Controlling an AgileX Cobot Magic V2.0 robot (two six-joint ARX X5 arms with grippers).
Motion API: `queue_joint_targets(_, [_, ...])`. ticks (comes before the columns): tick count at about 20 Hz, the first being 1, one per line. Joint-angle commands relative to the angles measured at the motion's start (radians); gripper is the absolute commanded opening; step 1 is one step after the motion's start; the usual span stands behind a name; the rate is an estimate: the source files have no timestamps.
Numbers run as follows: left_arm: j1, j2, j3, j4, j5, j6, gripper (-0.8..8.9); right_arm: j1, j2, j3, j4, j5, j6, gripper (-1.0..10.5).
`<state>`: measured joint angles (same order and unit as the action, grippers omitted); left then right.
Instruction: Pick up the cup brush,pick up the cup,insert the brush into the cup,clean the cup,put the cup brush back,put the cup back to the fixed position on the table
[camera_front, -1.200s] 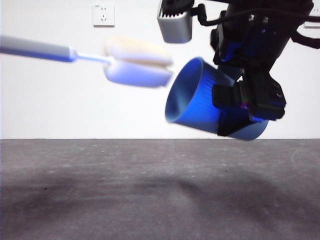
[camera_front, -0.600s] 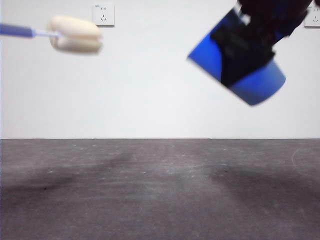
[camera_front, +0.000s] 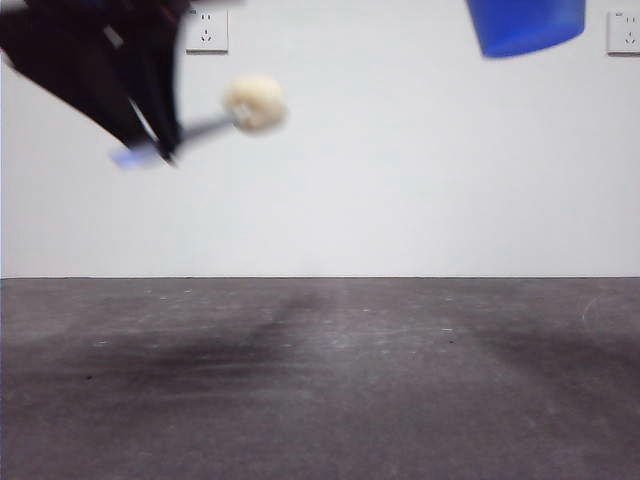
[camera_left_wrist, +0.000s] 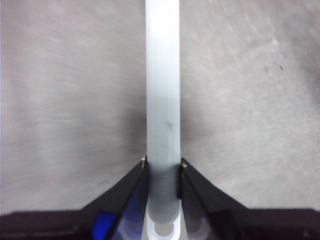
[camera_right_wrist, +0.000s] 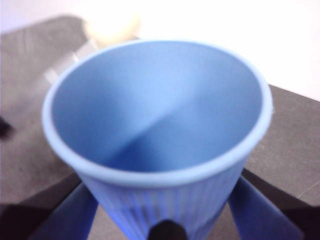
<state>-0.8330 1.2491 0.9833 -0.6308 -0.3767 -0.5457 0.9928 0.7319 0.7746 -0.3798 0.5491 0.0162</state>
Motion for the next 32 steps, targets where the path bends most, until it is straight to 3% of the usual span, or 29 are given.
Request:
queue_joint_targets(1, [0.041,0.107,-0.01,0.1,0.064,-0.037,-0.09,0.002,-0.045,0.003,-0.01,-0.001,0.04,-0.2])
queue_joint_targets(6, [0.114,0.294,-0.01,0.231,0.154,-0.092,-0.09,0.002,-0.114,0.003,-0.081,0.0,0.048,-0.2])
queue_joint_targets(11, [0.128,0.408,-0.01,0.312,0.178,-0.098,-0.09,0.002,-0.124,0.003,-0.102,0.0,0.074,-0.2])
queue_joint_targets(20, [0.128,0.507,-0.01,0.323,0.198,-0.098,-0.06,0.002,-0.123,0.003,-0.102,0.0,0.107,-0.2])
queue_joint_targets(21, [0.128,0.507,-0.01,0.323,0.199,-0.098,0.16,0.002,-0.122,0.003,-0.102,0.0,0.112,-0.2])
queue_joint_targets(22, [0.128,0.507,-0.01,0.32,0.205,-0.098,0.98,0.002,-0.118,0.003,-0.102,0.0,0.118,-0.2])
queue_joint_targets(24, [0.128,0.507,-0.01,0.303,0.238,-0.09,3.6,0.002,-0.108,0.003,-0.102,0.0,0.124,-0.2])
queue_joint_targets(25, [0.128,0.507,-0.01,0.3,0.254,-0.063,4.21,0.002,-0.099,0.003,-0.101,0.0,0.124,-0.2])
queue_joint_targets(27, [0.128,0.492,-0.01,0.274,0.257,0.0,4.18,0.002,-0.068,0.002,-0.1,0.002,0.125,-0.2])
queue_joint_targets(32, [0.128,0.386,-0.008,0.233,0.255,0.03,4.18,-0.048,0.031,-0.059,0.053,-0.002,0.133,-0.2])
